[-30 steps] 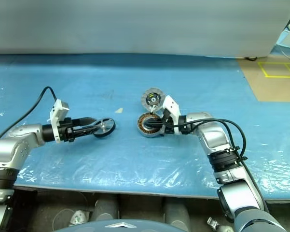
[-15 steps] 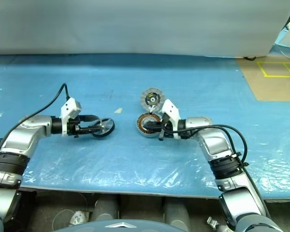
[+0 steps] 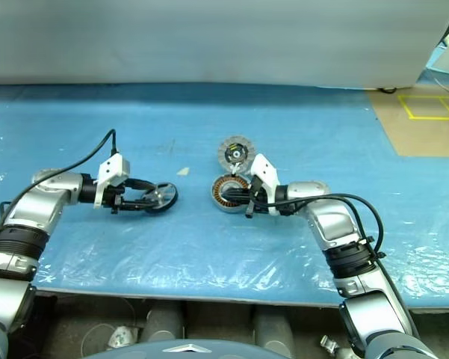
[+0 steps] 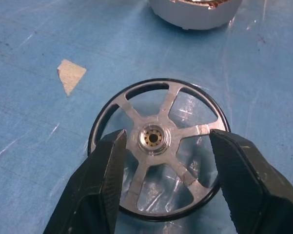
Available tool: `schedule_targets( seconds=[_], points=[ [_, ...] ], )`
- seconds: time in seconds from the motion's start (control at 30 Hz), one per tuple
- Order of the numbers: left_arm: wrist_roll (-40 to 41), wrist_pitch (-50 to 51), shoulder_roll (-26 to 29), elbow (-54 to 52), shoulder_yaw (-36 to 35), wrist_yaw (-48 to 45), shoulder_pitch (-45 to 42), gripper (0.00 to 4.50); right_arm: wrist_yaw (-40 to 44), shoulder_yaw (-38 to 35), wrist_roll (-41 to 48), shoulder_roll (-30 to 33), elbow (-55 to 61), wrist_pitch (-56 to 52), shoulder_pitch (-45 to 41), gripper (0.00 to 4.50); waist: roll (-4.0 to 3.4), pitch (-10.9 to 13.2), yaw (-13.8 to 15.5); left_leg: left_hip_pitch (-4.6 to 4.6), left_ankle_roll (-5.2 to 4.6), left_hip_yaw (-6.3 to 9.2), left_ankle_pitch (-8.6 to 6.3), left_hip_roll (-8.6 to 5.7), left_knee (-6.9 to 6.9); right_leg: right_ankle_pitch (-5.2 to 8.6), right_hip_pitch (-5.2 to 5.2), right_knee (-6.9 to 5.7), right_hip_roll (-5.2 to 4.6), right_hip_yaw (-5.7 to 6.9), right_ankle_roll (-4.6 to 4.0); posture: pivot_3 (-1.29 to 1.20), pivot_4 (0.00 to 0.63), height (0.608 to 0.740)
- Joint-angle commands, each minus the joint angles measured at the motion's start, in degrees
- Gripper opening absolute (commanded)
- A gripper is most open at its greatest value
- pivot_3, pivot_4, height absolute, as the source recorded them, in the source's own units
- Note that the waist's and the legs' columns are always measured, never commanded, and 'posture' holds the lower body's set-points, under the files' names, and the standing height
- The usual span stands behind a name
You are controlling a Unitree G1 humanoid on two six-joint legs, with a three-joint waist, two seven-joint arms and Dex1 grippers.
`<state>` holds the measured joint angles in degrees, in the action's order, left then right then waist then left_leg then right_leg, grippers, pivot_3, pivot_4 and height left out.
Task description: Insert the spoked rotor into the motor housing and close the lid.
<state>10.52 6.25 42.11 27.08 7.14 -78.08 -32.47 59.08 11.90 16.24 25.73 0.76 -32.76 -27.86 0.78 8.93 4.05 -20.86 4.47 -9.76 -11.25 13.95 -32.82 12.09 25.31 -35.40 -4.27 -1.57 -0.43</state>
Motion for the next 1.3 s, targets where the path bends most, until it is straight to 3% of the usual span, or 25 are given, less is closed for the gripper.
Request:
schedule_targets(
  seconds=[0.03,0.53,0.7,0.9,1.3],
  points=[
    [-2.5,-4.6,0.4,2.2,0.7,-0.3,-2.2,2.84,0.3,-0.7,1.1,0.3,0.8,0.8,-0.7,0.0,0.0,0.0,0.0,0.0,0.0,0.0,0.0,0.0,0.0,0.0,0.0,-0.01,0.0,0.0,0.0,0.0,0.15,0.74],
    [-7.4,-15.1,-2.4,12.3,3.7,-4.5,-6.8,2.84,-0.3,-0.7,1.3,-0.2,1.3,0.3,-0.8,0.0,0.0,0.0,0.1,-0.01,0.0,0.01,0.0,0.0,-0.02,0.0,0.0,-0.04,-0.01,0.0,0.01,0.0,0.15,0.74],
    [-9.2,-16.4,-2.0,14.5,4.5,-5.0,-7.5,1.43,-0.6,-1.2,1.5,-0.3,1.3,0.3,-1.1,0.0,-0.03,0.0,0.3,0.09,0.01,0.01,0.0,-0.03,-0.01,0.0,-0.07,-0.07,-0.03,0.0,0.0,0.0,0.15,0.74],
    [-9.8,-18.1,-2.0,15.7,4.4,-4.5,-7.6,1.35,-1.0,-2.1,1.9,0.2,1.1,0.2,-1.8,0.0,-0.03,0.0,0.4,0.29,0.01,0.01,0.0,-0.07,-0.01,0.01,-0.2,-0.08,-0.06,-0.02,0.0,0.0,0.15,0.74],
    [3.9,0.9,-5.9,1.8,-1.0,-8.7,-11.4,1.35,-0.9,-7.2,4.1,6.9,2.7,-3.0,0.4,0.0,0.0,0.0,1.4,-0.11,0.02,0.06,0.0,-0.04,0.02,-0.01,0.02,-0.03,-0.05,0.0,0.0,0.0,0.15,0.74]
  ],
)
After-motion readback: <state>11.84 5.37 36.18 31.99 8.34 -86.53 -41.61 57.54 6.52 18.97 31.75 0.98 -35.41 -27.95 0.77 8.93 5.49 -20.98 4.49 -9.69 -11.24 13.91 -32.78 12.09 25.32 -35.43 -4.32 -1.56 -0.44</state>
